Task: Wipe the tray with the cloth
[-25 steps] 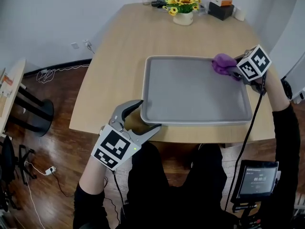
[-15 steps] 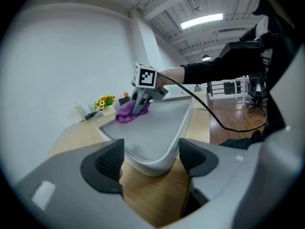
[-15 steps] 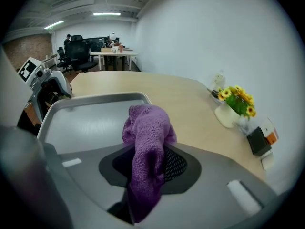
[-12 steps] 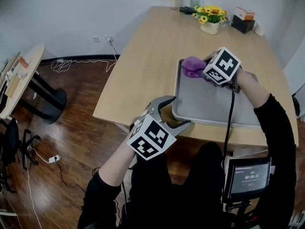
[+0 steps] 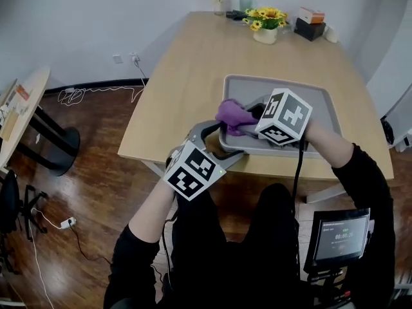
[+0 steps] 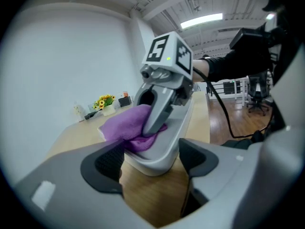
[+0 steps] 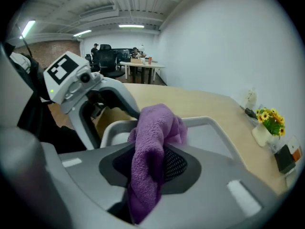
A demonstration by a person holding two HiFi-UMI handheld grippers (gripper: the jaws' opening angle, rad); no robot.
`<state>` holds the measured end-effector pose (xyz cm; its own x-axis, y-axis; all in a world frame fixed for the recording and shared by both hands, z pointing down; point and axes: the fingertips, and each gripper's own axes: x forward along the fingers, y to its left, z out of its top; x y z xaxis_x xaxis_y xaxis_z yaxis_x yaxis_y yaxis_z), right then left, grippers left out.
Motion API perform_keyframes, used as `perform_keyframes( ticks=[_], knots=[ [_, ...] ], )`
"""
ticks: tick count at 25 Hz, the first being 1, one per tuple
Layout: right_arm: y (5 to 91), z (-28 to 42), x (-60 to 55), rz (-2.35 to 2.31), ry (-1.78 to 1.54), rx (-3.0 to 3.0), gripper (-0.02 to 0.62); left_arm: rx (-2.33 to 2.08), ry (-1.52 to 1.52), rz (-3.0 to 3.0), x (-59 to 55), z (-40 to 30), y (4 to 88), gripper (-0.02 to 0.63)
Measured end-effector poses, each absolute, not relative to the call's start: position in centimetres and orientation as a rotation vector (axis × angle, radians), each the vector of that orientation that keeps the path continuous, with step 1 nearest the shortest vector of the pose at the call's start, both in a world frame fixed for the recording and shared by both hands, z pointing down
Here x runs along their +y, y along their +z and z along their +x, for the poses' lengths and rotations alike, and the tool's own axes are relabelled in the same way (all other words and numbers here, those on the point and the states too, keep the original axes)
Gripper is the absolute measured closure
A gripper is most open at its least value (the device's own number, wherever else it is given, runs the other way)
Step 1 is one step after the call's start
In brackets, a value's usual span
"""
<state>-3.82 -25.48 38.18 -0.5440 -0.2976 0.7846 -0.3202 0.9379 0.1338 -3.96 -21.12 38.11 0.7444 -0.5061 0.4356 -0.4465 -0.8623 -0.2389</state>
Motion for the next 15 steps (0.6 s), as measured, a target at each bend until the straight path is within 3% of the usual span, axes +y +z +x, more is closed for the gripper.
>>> perform_keyframes(
  ticks=[5, 15],
  knots=[
    [38.1, -1.9, -21.7, 0.443, 0.013, -2.185, 0.488, 0.790, -0.754, -2.808, -21.0, -4.2, 38.1, 0.259],
    [38.1, 9.5, -21.4, 0.603, 0.176, -2.137, 0.488, 0.799, -0.768, -2.795, -21.0, -4.5, 38.4, 0.259]
  ],
)
